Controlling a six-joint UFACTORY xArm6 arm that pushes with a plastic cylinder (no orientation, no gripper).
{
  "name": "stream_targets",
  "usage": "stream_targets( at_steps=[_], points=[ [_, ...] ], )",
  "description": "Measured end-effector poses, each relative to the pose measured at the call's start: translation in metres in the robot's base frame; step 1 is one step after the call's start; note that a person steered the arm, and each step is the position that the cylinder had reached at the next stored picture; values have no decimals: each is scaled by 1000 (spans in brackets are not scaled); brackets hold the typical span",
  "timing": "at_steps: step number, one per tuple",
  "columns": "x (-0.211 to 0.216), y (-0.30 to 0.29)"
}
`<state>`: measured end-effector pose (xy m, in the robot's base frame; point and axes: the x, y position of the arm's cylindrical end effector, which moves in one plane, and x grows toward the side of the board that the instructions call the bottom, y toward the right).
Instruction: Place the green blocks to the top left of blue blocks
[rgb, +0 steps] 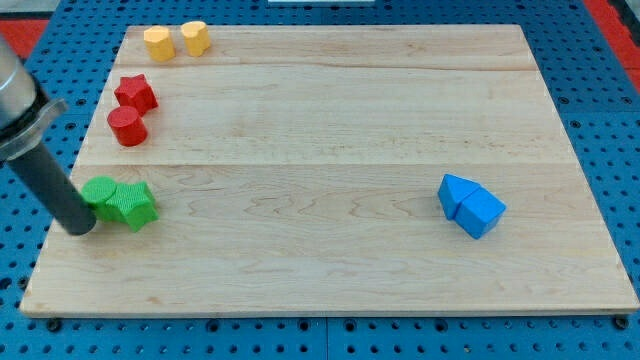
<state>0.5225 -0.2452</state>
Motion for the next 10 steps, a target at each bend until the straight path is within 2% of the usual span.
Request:
stream_targets(
  at_steps=[2, 3, 8, 9, 10],
  points=[
    [-9, -25],
    [-17, 2],
    [-17, 361],
    [9, 312],
    [41, 221]
  ],
)
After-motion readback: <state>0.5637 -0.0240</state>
